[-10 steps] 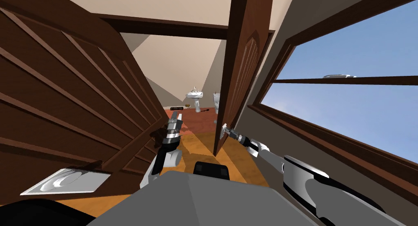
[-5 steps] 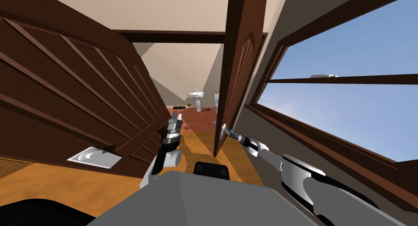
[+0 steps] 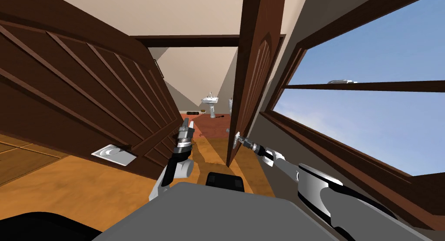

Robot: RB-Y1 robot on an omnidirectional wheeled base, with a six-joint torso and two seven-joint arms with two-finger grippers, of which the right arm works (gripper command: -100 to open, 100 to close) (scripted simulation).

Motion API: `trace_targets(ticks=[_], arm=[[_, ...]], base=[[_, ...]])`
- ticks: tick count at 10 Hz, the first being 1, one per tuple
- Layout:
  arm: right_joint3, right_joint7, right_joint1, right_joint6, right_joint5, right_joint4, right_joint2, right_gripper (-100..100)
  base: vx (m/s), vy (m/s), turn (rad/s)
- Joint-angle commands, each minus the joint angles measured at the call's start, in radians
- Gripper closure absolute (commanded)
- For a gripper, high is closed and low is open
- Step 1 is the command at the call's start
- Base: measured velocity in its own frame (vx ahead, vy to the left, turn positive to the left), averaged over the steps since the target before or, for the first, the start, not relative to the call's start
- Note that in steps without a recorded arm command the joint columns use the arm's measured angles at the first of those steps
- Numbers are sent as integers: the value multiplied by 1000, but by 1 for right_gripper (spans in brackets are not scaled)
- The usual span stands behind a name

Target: Pull the door open

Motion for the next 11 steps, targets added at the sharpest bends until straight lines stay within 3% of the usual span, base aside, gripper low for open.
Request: trace_targets(ticks=[1, 11], arm=[[5, -1, -1, -5, 3, 4, -1, 100], [33, -13, -25, -40, 17, 41, 28, 100]], base=[[-83, -189, 99], [-62, -180, 101]])
